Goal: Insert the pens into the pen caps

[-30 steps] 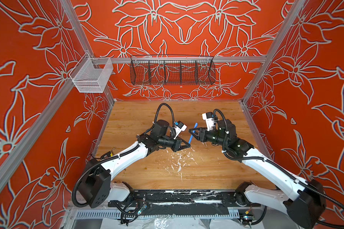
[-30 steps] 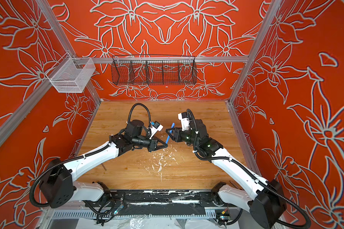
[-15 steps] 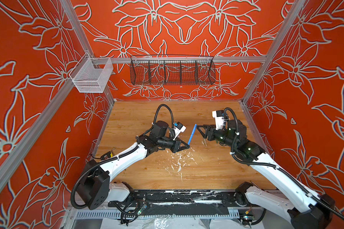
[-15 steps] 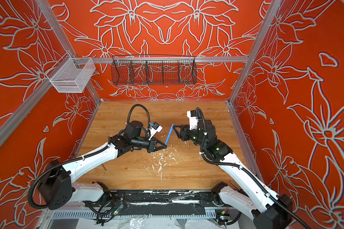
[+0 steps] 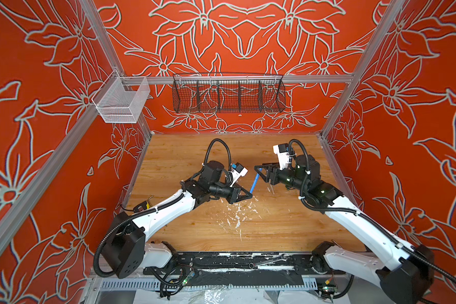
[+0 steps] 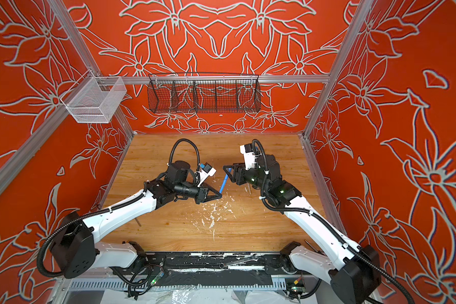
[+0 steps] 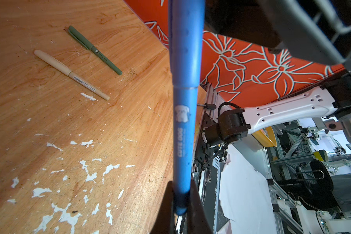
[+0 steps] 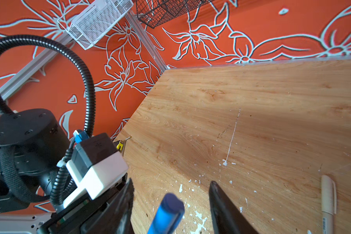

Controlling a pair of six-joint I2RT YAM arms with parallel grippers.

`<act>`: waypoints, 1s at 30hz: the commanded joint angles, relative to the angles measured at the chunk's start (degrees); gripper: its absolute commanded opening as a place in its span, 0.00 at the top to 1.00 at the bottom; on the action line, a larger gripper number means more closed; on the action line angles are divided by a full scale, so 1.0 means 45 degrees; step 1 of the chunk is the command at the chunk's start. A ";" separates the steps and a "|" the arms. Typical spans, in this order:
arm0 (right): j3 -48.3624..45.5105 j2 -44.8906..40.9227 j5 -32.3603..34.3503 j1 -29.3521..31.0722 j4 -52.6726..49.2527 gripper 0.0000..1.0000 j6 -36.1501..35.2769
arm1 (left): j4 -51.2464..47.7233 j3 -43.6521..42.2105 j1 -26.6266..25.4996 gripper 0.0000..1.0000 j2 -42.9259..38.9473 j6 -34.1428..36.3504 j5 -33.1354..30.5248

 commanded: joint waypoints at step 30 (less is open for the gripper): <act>-0.0642 0.0792 -0.1178 -0.0100 0.0620 1.00 0.1576 | 0.1880 0.1948 -0.0195 1.00 0.0688 -0.0289 -0.5425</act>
